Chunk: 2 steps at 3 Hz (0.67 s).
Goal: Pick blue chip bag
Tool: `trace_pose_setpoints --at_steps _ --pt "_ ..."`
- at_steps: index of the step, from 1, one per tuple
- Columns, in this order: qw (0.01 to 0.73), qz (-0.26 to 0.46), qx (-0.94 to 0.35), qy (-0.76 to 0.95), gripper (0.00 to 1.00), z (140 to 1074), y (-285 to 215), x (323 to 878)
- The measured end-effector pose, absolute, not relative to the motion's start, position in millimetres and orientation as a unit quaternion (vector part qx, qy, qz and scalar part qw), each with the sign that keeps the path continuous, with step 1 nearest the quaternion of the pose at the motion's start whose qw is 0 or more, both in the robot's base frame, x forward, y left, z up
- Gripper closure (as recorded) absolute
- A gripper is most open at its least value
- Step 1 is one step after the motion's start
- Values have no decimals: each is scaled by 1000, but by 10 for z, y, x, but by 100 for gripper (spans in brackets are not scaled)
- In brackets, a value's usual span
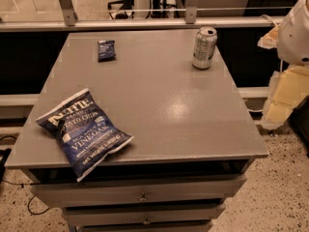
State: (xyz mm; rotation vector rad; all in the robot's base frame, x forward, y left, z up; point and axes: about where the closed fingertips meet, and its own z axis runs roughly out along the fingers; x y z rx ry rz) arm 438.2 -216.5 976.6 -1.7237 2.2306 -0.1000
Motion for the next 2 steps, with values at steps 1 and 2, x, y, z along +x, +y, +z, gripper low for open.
trace_pose_setpoints --at_steps 1,2 --pt "162 -33 -604 780 0 9761 -2145 4384" --pt "233 32 -621 747 0 9569 -1460 4452"
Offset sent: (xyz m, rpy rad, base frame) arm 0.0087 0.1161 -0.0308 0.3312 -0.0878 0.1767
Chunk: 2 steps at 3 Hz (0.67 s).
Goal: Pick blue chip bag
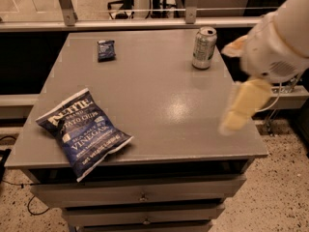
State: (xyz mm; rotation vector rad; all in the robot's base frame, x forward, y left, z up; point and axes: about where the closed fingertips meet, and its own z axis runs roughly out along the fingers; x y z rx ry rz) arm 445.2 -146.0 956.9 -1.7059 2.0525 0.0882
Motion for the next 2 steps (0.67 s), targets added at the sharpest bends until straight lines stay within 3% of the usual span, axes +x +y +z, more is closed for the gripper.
trace_pose_setpoints --at_steps 2 --pt "298 170 -633 694 0 9193 38 4507"
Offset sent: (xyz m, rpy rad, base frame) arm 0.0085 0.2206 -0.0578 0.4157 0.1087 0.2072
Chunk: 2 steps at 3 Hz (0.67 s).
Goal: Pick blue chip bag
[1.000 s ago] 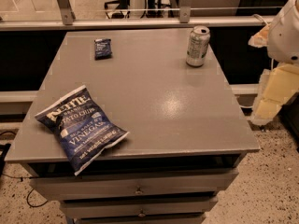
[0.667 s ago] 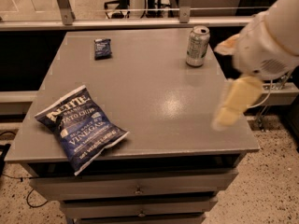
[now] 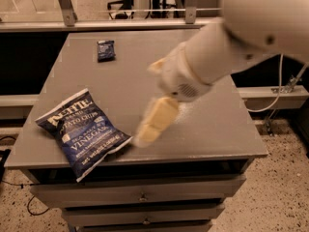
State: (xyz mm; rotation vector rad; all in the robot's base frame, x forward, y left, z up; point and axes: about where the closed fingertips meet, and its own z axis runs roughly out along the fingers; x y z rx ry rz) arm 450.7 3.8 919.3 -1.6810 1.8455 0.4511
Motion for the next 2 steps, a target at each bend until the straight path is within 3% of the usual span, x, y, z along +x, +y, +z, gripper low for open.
trace_pose_setpoints --at_steps 2 --pt "280 237 -625 689 0 8783 1028 4450"
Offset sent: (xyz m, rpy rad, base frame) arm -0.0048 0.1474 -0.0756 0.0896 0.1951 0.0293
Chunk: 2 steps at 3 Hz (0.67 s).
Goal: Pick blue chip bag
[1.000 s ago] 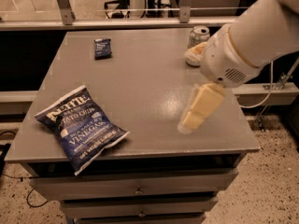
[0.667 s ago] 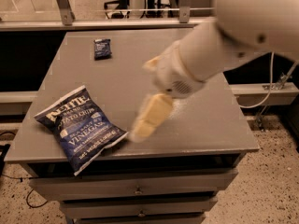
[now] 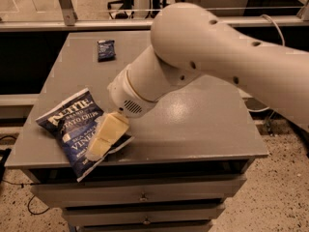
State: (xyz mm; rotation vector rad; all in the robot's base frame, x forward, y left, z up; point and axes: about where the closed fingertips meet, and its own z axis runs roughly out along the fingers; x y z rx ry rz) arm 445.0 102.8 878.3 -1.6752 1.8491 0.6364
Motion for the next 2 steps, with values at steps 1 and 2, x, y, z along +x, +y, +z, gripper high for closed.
trace_pose_setpoints --at_steps 1,2 --pt "266 250 -611 702 0 8617 1238 4488" --pt "254 262 -604 709 10 8516 1363 4479"
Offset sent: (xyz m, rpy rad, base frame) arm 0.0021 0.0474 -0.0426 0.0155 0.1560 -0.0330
